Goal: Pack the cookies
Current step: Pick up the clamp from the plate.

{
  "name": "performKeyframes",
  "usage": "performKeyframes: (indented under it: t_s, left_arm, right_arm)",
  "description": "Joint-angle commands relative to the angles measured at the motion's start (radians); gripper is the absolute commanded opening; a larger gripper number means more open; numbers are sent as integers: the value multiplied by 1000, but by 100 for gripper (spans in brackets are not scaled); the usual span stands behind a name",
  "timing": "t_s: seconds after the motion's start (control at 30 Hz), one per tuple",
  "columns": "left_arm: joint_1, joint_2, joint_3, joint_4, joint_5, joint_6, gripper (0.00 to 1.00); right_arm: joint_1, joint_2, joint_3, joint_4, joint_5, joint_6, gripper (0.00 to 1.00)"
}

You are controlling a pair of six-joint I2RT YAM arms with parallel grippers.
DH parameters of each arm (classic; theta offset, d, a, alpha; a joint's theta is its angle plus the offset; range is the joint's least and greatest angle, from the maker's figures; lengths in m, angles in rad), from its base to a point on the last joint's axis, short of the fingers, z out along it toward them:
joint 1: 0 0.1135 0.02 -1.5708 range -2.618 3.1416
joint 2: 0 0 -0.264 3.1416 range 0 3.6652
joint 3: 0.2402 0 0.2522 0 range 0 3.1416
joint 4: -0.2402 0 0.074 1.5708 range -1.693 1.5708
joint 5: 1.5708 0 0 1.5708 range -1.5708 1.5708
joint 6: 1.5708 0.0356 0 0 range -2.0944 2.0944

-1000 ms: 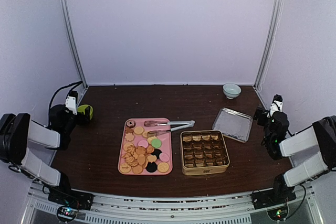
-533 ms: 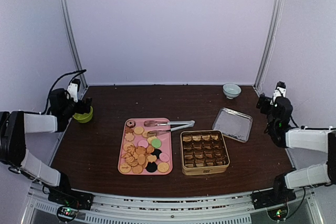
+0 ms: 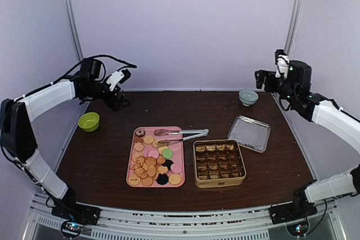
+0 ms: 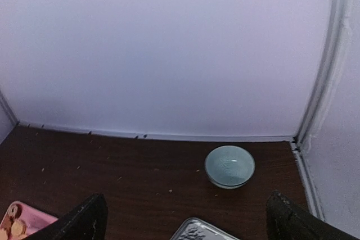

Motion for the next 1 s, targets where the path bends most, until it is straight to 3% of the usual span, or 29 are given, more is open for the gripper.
performKeyframes:
  t_s: [0.0, 0.1, 0.3, 0.63, 0.97]
  left_arm:
    - [-90, 44, 54, -237, 53, 119, 98]
    - [-182, 74, 43, -252, 55, 139, 98]
    - [-318, 218, 157, -315, 22, 164, 93]
    - [-409, 397, 287, -329, 22, 145, 72]
    - [-430, 478, 335, -330, -8, 125, 54]
  right_arm:
    - [137, 182, 175, -276, -185, -137, 96]
    - [171, 257, 250, -355, -229, -124, 95]
    - [194, 134, 71, -222, -219, -45, 98]
    - [262, -21, -64, -266, -155, -18, 93]
    - [273, -130, -112, -285, -150, 1, 88]
